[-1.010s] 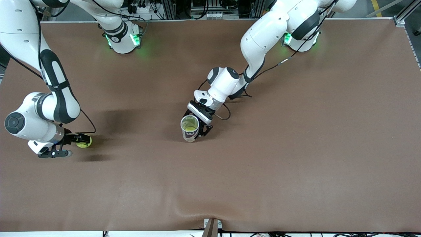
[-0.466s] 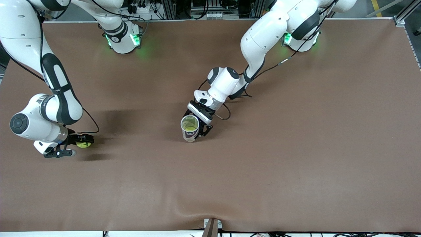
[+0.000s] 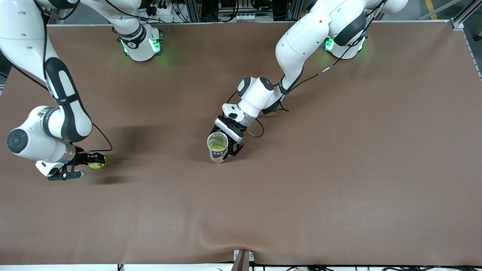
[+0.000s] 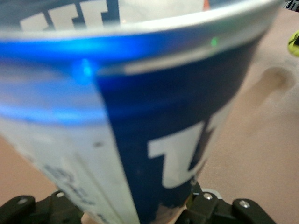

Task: Insert tennis ball vertically with right arm
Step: 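Move the right gripper to the second ball and grasp it, then carry the second ball with the right gripper over the can's rim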

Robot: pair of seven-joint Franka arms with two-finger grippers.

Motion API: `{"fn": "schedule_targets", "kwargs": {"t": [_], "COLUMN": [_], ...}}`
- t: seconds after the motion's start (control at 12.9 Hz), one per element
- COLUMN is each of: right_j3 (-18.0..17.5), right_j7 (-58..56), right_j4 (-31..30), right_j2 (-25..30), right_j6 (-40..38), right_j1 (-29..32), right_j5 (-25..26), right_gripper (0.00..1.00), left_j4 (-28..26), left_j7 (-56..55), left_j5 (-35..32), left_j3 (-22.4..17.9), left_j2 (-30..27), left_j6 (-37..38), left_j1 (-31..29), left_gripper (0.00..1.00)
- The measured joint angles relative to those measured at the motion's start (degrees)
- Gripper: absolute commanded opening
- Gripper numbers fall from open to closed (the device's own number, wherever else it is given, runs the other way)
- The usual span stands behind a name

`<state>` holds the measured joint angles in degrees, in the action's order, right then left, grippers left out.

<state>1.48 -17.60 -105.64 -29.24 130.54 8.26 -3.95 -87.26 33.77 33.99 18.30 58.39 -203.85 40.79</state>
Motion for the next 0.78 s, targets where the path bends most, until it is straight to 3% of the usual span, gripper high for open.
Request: {"fn": "schedule_targets", "kwargs": {"t": [0.16, 0.39, 0.54, 0.78], "right_j3": [-0.58, -1.10, -1.36, -1.53], "right_j7": [3.17, 16.58, 28.24, 45.62], "right_j4": [0.82, 3.43, 7.30, 12.34], "right_j2": [4.70, 10.32, 11.40, 11.19], "right_j6": [-5.70, -14.61, -19.25, -20.18], "right_j1": [-1.65, -8.83, -15.46, -25.54], "right_j5": [-0.69, -0.98, -1.08, -1.15], "right_gripper": [0.00, 0.00, 0.00, 0.00], "left_j4": [0.03, 0.04, 0.04, 0.04], "left_j7": [0.00, 0.00, 0.00, 0.00], "left_j5": [0.03, 0.12, 0.13, 0.13], "left_j3": [-0.01, -0.03, -0.05, -0.07], "left_j2": [0.00, 0.00, 0.00, 0.00], "left_j6": [0.01, 0.03, 0.03, 0.03], "left_j1": [0.00, -0.01, -0.01, -0.02], "left_gripper": [0.80, 0.81, 0.81, 0.81]}}
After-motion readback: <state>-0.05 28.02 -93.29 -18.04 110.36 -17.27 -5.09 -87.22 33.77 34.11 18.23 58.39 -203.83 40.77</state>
